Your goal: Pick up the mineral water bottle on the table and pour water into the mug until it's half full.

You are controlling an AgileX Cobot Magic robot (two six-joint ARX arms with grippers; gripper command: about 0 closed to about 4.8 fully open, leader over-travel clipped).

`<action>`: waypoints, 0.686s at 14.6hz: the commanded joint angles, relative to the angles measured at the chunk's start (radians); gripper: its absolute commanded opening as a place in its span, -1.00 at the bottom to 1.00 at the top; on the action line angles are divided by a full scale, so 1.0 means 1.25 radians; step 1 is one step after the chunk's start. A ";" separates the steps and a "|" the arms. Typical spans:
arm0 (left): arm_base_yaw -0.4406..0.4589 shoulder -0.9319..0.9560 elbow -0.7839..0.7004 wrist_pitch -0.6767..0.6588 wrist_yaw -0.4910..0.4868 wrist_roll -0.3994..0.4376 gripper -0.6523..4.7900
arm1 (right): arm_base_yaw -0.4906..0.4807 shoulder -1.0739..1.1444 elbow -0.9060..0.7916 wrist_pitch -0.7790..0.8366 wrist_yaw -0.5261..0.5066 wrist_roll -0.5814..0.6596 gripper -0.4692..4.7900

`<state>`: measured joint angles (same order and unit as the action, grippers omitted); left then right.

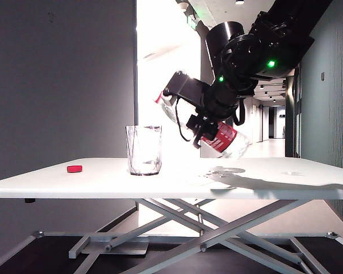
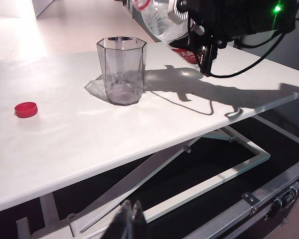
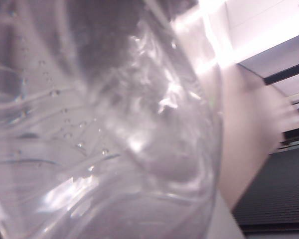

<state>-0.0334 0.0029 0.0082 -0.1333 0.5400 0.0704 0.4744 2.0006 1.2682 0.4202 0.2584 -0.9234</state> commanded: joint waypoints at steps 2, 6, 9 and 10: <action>-0.001 0.001 0.002 -0.005 0.005 -0.003 -0.78 | 0.000 -0.012 0.013 0.061 0.032 -0.079 -0.14; -0.001 0.001 0.002 -0.005 0.005 -0.003 -0.78 | 0.000 -0.012 0.015 0.062 0.067 -0.175 -0.14; -0.001 0.001 0.002 -0.005 0.005 -0.003 -0.78 | 0.000 -0.011 0.020 0.062 0.086 -0.221 -0.14; -0.001 0.001 0.002 -0.005 0.005 -0.003 -0.78 | 0.000 -0.007 0.026 0.062 0.096 -0.233 -0.14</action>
<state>-0.0334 0.0032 0.0082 -0.1333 0.5400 0.0704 0.4728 2.0026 1.2789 0.4187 0.3538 -1.1927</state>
